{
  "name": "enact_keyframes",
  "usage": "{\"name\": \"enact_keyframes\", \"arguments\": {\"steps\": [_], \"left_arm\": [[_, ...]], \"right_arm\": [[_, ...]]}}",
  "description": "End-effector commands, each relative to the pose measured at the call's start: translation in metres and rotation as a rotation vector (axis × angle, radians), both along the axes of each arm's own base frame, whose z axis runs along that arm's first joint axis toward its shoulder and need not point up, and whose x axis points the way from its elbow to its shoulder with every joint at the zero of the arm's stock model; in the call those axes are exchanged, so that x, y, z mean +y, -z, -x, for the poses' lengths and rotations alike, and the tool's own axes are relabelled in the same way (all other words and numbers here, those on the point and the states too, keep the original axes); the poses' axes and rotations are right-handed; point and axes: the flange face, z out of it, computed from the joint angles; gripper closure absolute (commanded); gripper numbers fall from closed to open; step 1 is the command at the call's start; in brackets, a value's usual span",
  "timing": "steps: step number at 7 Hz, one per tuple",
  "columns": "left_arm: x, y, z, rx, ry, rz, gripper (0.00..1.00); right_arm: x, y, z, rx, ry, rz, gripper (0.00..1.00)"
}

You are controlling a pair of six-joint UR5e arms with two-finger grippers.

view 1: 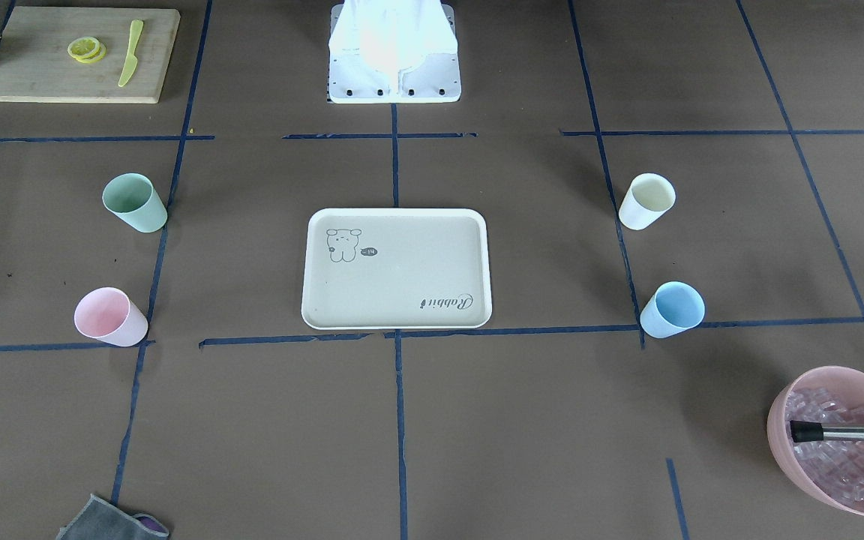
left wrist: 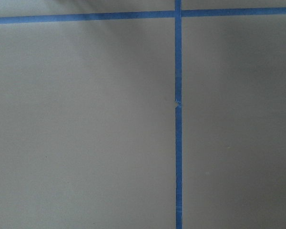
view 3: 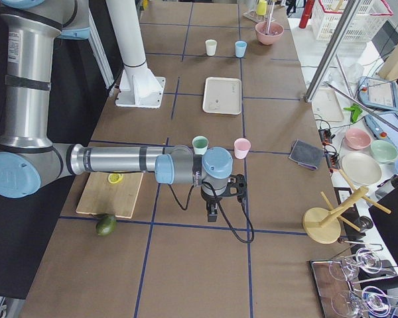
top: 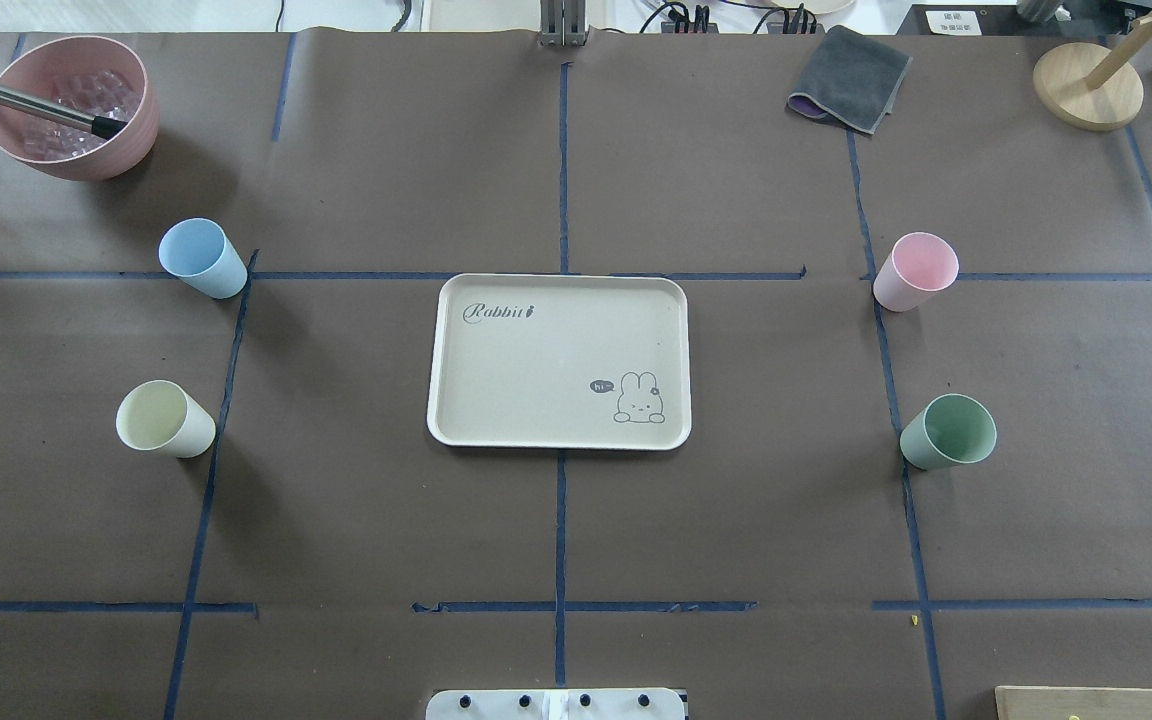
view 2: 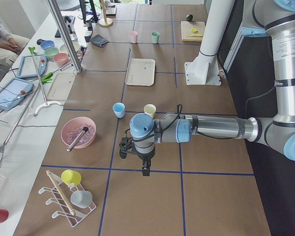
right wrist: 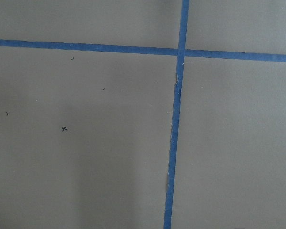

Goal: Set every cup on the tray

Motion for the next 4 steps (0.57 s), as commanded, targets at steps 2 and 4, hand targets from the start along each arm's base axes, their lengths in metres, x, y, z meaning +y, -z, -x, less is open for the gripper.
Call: {"name": "enact_keyframes", "arguments": {"steps": [2, 4], "left_arm": [[0.0, -0.001, -0.001, 0.0, -0.002, 0.002, 0.0], [-0.001, 0.006, -0.001, 0.004, -0.001, -0.011, 0.0]], "right_arm": [[0.0, 0.001, 0.001, 0.001, 0.002, -0.001, 0.0], [-0.009, 0.011, 0.014, 0.004, 0.027, -0.086, 0.0]]}}
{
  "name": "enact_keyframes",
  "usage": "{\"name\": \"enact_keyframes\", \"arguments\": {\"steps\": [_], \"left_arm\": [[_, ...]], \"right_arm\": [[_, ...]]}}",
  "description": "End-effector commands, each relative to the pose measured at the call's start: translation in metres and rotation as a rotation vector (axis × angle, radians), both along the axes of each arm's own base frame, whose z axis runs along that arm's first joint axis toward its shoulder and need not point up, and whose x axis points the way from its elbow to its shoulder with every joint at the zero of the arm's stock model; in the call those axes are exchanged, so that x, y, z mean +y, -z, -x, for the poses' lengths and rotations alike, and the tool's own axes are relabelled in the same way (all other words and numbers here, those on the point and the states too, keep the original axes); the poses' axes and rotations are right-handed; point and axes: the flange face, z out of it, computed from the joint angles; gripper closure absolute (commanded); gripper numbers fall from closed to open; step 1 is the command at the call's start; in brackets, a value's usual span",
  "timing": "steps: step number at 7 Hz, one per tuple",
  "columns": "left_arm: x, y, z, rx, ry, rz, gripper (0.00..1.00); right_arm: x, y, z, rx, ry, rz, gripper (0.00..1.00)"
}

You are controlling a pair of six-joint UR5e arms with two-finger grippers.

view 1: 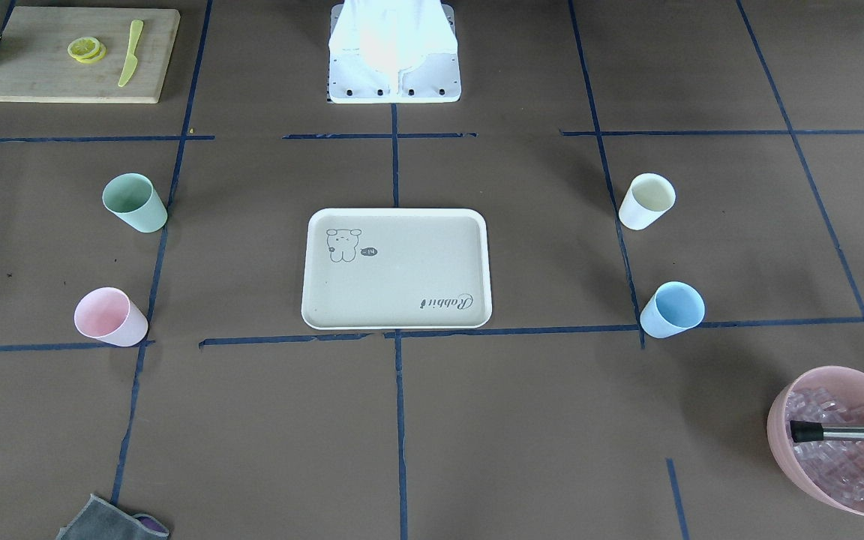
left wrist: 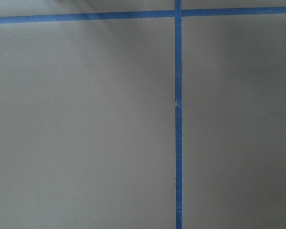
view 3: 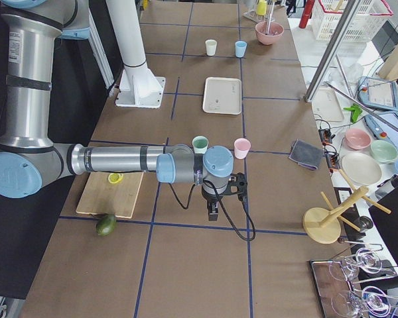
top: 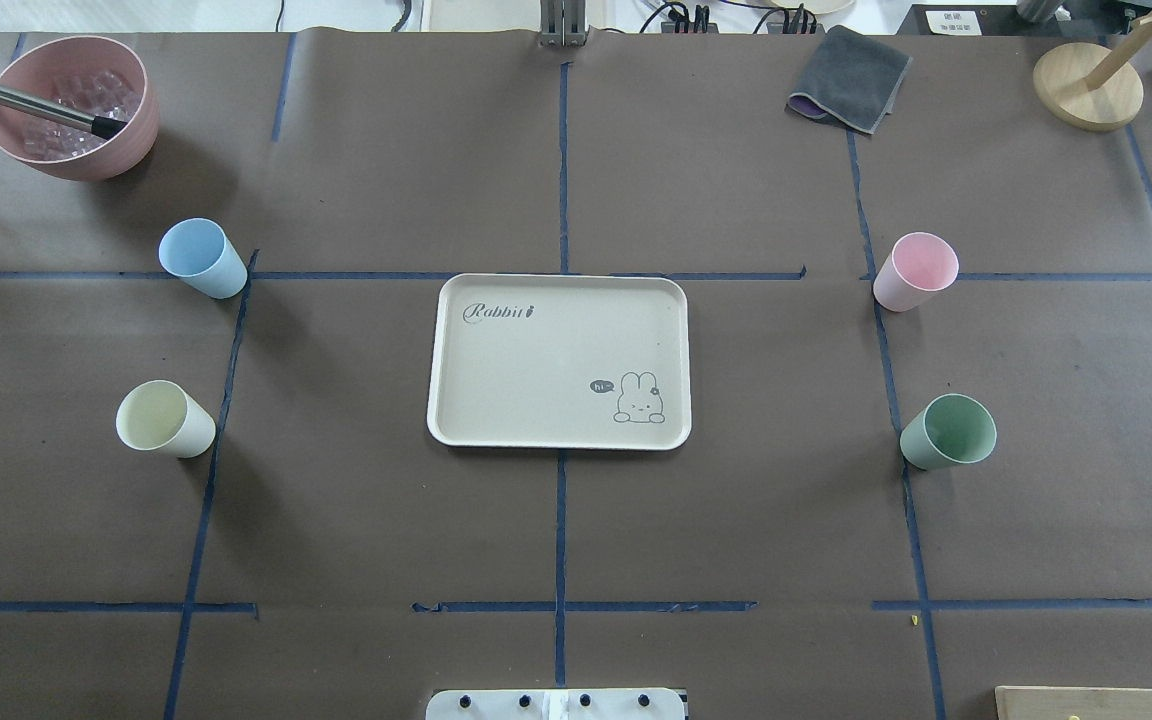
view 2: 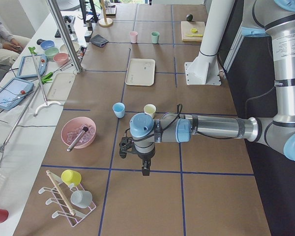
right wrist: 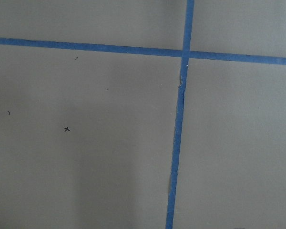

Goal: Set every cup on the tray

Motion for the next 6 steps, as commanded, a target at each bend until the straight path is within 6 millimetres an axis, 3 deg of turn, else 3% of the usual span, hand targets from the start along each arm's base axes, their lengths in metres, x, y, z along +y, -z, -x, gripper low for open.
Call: {"name": "enact_keyframes", "arguments": {"steps": [1, 2, 4, 6], "left_arm": [[-0.001, 0.005, 0.0, 0.003, 0.001, -0.009, 0.0], [-0.008, 0.021, -0.001, 0.007, 0.003, -0.052, 0.0], [-0.059, 0.076, -0.003, 0.013, 0.004, -0.226, 0.0], [-0.059, 0.077, -0.01, 0.094, 0.015, -0.205, 0.0]], "right_arm": [[-0.006, 0.01, 0.011, 0.0, 0.017, -0.067, 0.0], [-0.009, 0.016, 0.018, -0.004, 0.019, -0.068, 0.0], [-0.027, 0.047, 0.029, -0.018, 0.041, -0.136, 0.01], [-0.037, 0.069, 0.059, -0.028, 0.089, -0.168, 0.01]]}}
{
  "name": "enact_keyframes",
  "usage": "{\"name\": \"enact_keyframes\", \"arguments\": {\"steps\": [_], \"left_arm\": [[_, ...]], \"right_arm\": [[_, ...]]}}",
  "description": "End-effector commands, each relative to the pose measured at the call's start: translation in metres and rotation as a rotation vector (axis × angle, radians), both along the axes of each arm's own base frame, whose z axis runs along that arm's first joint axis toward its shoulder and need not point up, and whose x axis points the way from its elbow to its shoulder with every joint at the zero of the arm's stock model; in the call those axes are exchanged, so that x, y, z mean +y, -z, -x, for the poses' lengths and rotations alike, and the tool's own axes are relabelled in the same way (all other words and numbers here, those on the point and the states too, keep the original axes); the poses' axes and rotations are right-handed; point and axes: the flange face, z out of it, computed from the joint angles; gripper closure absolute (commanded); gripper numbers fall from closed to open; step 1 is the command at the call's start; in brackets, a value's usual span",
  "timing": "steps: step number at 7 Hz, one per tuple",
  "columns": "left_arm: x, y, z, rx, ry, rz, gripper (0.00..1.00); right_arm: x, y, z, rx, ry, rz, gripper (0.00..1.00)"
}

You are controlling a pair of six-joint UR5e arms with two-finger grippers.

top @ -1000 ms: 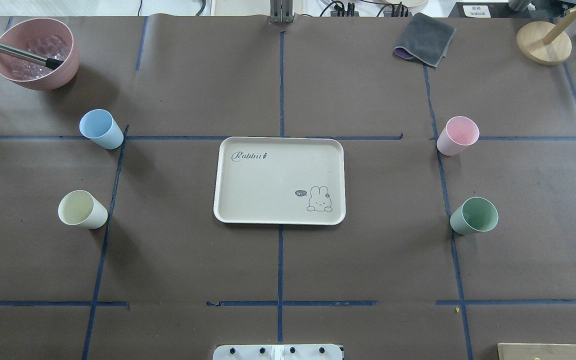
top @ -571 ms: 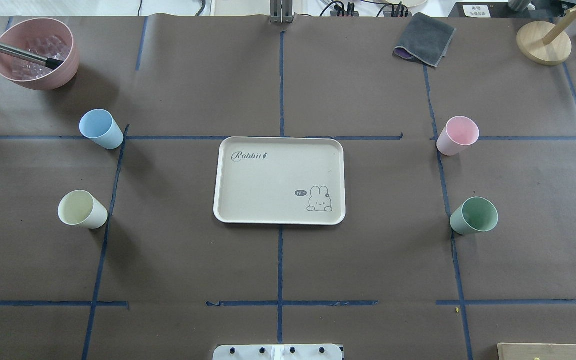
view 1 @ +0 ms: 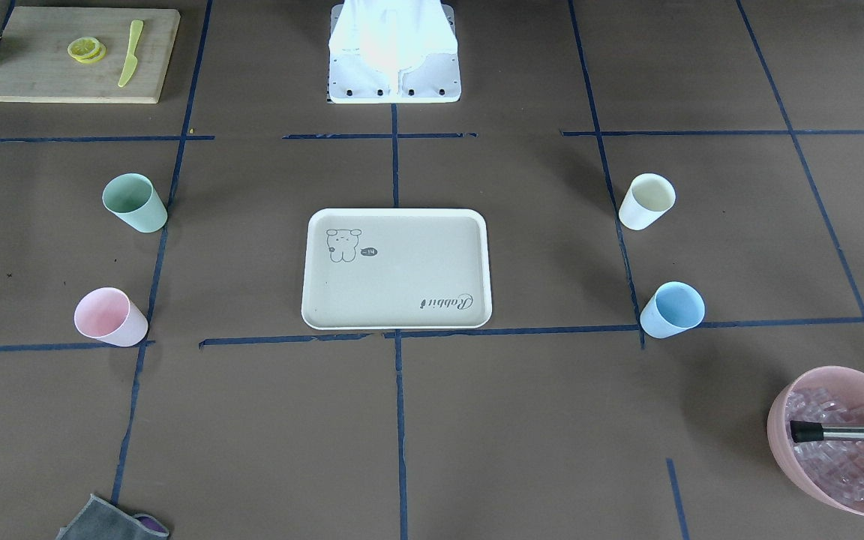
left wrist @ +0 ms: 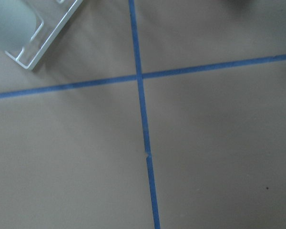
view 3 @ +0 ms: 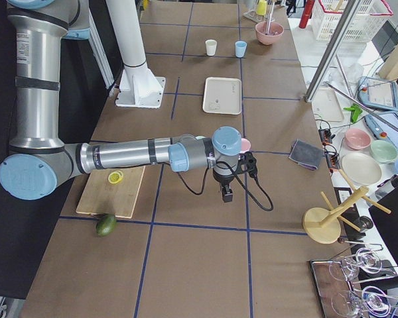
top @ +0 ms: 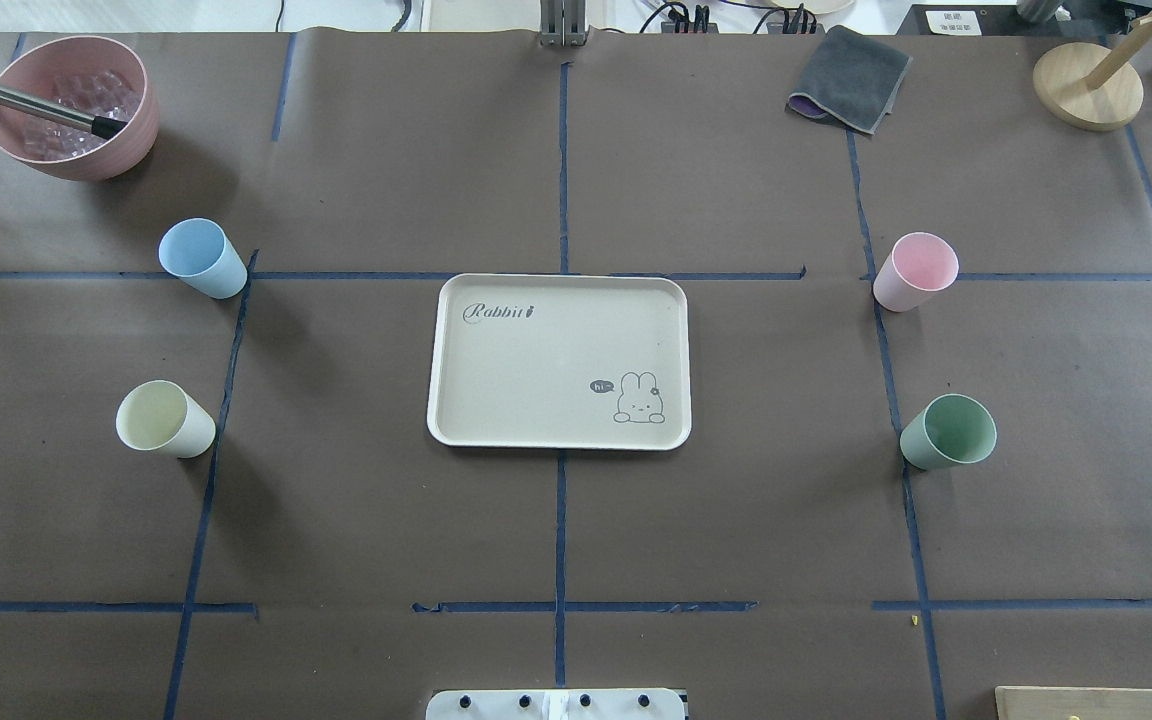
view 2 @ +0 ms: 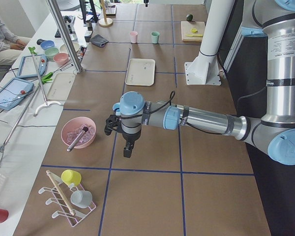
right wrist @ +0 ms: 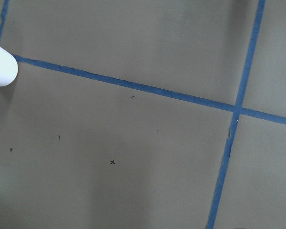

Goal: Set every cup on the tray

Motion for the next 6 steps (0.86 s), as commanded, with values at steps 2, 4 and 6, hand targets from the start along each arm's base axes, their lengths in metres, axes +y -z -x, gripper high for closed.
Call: {"name": "enact_keyframes", "arguments": {"steps": [2, 4, 6], "left_arm": [[-0.006, 0.008, -0.021, 0.065, 0.002, 0.015, 0.0], [-0.009, 0.01, -0.034, 0.054, -0.023, 0.001, 0.0], [-0.011, 0.011, -0.037, 0.038, -0.008, 0.013, 0.0]], "right_arm": [[0.008, 0.071, 0.069, -0.039, -0.023, 0.055, 0.01], [0.023, 0.14, 0.12, -0.06, -0.101, 0.112, 0.01], [0.048, 0.175, 0.187, -0.024, -0.178, 0.182, 0.01]]}}
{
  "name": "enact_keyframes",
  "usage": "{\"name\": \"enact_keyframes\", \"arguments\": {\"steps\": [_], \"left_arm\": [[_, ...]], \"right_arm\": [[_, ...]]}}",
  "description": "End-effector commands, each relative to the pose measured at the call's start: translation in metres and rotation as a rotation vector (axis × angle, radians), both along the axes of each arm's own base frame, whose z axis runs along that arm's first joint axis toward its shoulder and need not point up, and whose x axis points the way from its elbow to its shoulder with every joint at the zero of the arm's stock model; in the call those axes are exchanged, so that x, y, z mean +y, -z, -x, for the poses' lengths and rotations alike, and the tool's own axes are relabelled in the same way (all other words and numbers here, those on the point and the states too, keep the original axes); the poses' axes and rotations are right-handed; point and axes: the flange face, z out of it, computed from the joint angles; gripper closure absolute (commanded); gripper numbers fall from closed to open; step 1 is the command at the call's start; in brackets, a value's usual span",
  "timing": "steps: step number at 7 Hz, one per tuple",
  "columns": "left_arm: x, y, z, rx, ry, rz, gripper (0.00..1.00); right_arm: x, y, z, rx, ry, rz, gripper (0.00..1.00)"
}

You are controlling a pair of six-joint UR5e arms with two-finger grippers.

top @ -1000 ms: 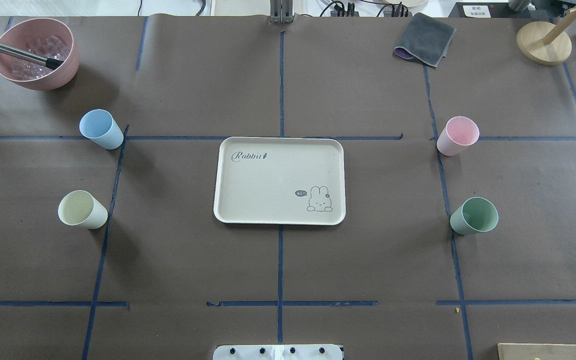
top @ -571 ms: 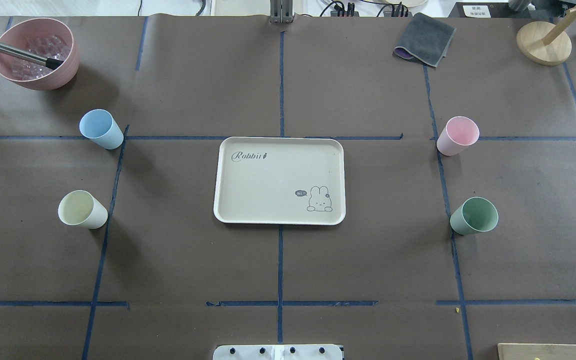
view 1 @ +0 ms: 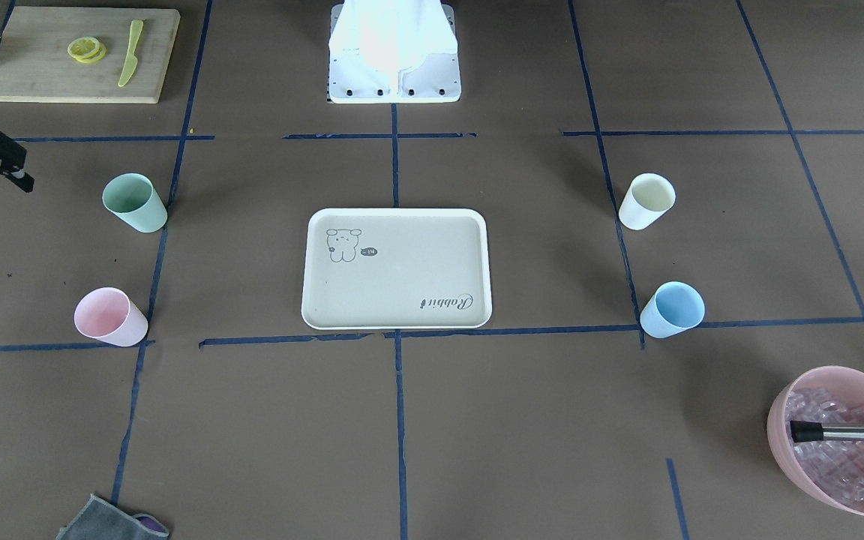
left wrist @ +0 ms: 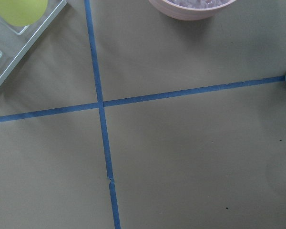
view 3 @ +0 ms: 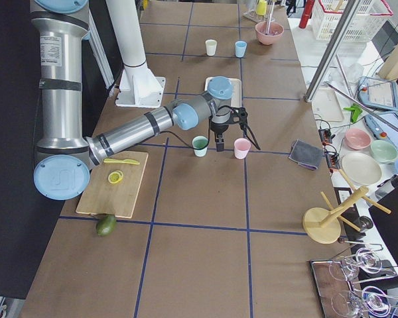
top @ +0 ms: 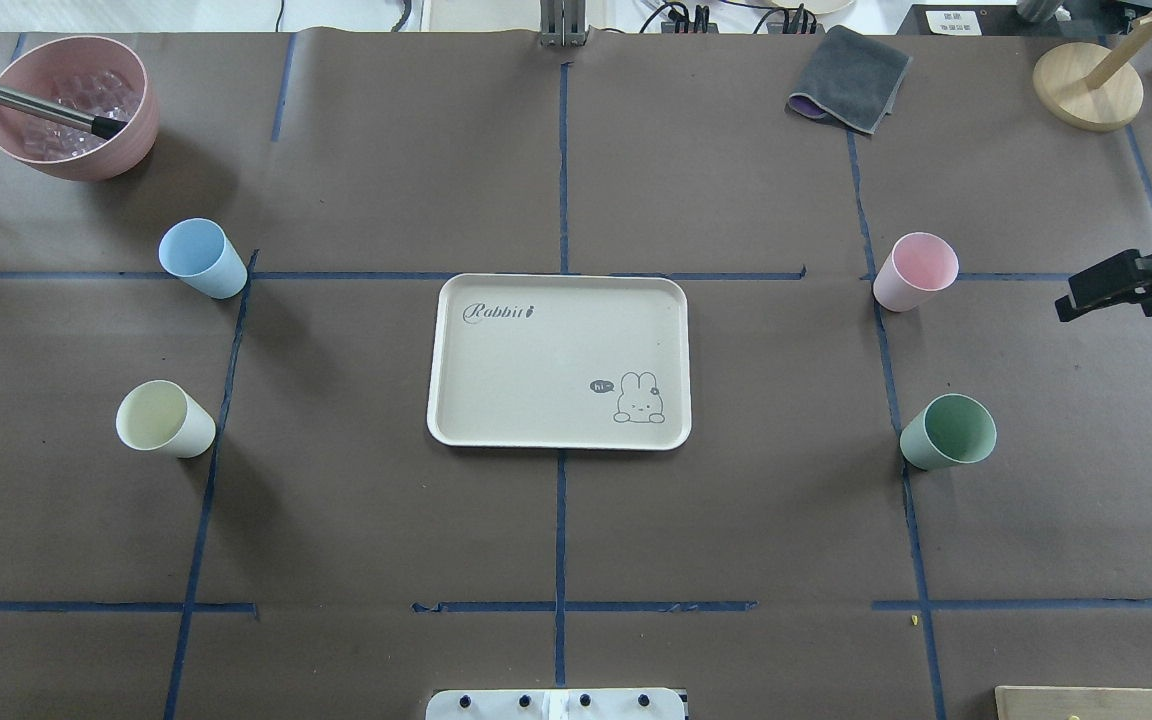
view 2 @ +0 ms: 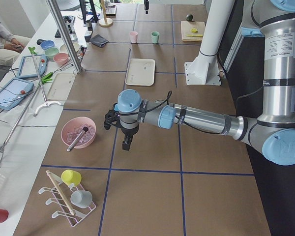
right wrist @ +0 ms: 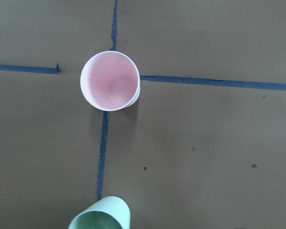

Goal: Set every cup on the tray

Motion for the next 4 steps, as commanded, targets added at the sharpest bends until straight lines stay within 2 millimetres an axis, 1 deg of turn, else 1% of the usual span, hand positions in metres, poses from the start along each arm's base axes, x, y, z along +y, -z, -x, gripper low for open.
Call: {"name": "enact_keyframes", "arguments": {"steps": [1, 2, 3, 4], "left_arm": [[-0.002, 0.001, -0.005, -0.008, -0.002, 0.002, 0.0], [-0.002, 0.001, -0.006, -0.008, -0.004, 0.002, 0.0], [-0.002, 0.001, -0.006, -0.008, -0.004, 0.002, 0.0], [-0.002, 0.001, -0.006, -0.009, -0.005, 0.001, 0.0]], "right_arm": [[0.027, 0.039, 0.073, 0.026, -0.101, 0.08, 0.01], [0.036, 0.055, 0.104, 0.029, -0.139, 0.096, 0.01], [0.042, 0.051, 0.12, 0.059, -0.163, 0.096, 0.01], [0.045, 0.034, 0.115, 0.089, -0.156, 0.105, 0.01]]}}
